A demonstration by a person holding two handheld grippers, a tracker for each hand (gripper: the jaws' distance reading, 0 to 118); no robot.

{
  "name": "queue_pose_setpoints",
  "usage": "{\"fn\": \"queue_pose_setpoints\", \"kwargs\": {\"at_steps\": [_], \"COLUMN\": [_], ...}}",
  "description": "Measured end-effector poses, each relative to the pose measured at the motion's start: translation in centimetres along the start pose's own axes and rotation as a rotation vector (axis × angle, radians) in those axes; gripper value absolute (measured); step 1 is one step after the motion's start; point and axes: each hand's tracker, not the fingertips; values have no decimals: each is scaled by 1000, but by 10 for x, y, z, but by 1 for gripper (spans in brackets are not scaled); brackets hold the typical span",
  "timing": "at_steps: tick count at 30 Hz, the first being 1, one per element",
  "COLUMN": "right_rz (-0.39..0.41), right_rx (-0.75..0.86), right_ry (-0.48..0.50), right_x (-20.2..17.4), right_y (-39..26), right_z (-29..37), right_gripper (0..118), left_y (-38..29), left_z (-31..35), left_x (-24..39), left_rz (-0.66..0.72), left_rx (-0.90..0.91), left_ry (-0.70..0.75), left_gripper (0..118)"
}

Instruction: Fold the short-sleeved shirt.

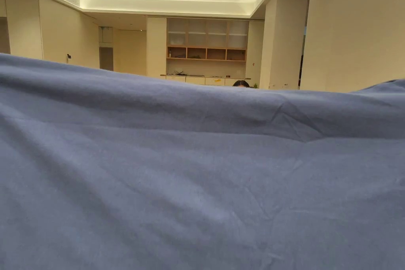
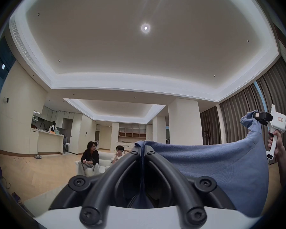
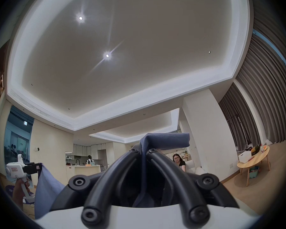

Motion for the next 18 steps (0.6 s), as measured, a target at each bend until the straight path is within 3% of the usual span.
{"fn": "queue_pose_setpoints", "kwargs": {"at_steps": [13, 18], "right_rz": [29, -4], "right_rx": [-127, -152], "right_ry": [-77, -88], "right_x": [42, 72], "right_y": [-68, -113], "right_z": [-189, -263], "right_gripper": [5, 5], "left_y": [-63, -103], "left_z": [-193, -280], "left_x": [-26, -28], "left_rz": [66, 54], "left_rx": [-113, -178], "left_ry": [4, 29], "left_gripper": [1, 1]}}
